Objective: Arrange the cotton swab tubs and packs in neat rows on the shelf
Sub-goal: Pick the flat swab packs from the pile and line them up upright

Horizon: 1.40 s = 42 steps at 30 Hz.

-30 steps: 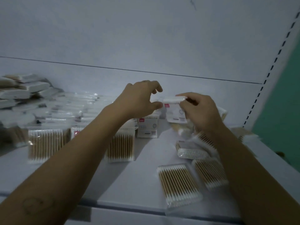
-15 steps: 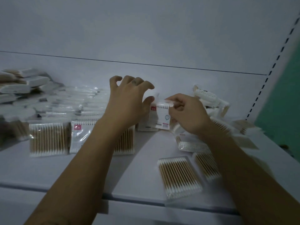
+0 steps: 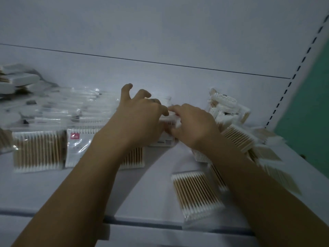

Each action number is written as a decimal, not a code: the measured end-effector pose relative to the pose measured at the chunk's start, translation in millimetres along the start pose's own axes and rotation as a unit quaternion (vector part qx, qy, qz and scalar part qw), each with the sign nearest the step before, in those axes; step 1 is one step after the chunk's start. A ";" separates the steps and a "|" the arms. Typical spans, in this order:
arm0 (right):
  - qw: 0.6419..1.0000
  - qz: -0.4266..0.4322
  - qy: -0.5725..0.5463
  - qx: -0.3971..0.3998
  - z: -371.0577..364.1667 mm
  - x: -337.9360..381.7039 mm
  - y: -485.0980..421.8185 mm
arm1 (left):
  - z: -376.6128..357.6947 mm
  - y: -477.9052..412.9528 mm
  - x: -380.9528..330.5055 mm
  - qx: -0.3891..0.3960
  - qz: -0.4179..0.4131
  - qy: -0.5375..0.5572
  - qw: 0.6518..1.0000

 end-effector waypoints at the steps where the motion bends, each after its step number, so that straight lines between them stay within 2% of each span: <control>1: 1.000 0.008 0.003 -0.010 3.0 -3.4 3.4 | -0.5 0.1 -2.6 0.009 -0.004 -0.004 1.000; 4: 0.998 0.022 -0.028 -0.058 12.0 -25.7 16.0 | -5.7 0.7 -10.0 0.047 -0.008 -0.016 0.999; 5: 0.999 0.010 -0.023 -0.031 12.2 -33.0 18.8 | -7.6 1.5 -11.2 0.052 -0.006 -0.021 0.998; 8: 0.991 -0.033 0.008 0.133 0.8 -39.4 20.2 | -9.3 3.5 -11.8 0.046 0.012 -0.028 0.998; 9: 0.985 -0.049 0.007 0.166 -2.8 -38.2 19.2 | -9.2 3.6 -12.4 0.044 0.013 -0.029 0.999; 14: 0.983 -0.061 0.029 0.173 -8.6 -37.0 12.3 | -9.1 5.3 -15.7 0.044 0.007 -0.026 0.999; 16: 0.985 -0.057 0.052 0.153 -11.1 -36.7 7.5 | -9.2 4.6 -16.1 0.040 0.005 -0.024 0.999; 18: 0.994 -0.059 0.039 0.078 -7.3 -39.1 4.9 | -9.4 3.9 -16.4 0.028 0.004 -0.020 0.999; 21: 0.987 -0.098 -0.065 -0.112 13.9 -49.9 11.9 | -9.7 4.7 -16.8 0.009 0.004 0.002 1.000; 23: 0.956 -0.124 -0.198 -0.175 24.7 -55.6 20.6 | -9.0 5.8 -17.4 -0.014 0.004 0.016 1.000; 25: 0.909 -0.147 -0.348 -0.176 29.7 -54.5 24.5 | -4.3 4.1 -17.9 -0.056 0.021 0.033 0.998; 26: 0.895 -0.152 -0.382 -0.173 31.8 -52.8 24.6 | -0.2 2.5 -17.7 -0.080 0.037 0.055 0.995; 30: 0.881 -0.138 -0.415 -0.181 42.3 -45.3 21.7 | 11.4 -2.7 -17.8 -0.149 0.081 0.179 0.969; 34: 0.878 -0.109 -0.437 -0.160 41.0 -32.0 23.5 | 10.8 -3.5 -20.9 -0.141 0.062 0.230 0.961; 38: 0.863 -0.076 -0.473 -0.159 39.8 -22.6 21.2 | 10.0 -3.5 -21.9 -0.086 -0.021 0.208 0.974; 42: 0.857 -0.062 -0.485 -0.163 33.7 -17.5 19.5 | 5.9 -4.1 -15.7 -0.056 -0.018 0.225 0.973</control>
Point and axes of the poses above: each hand's wrist, its own y-axis away from the middle knuckle, its own z-axis out of the back of the hand, x = y × z, the point moved 2 cm from there along -y, towards the middle knuckle, and after that the axes turned 11 degrees about z, right-handed, at the moved point
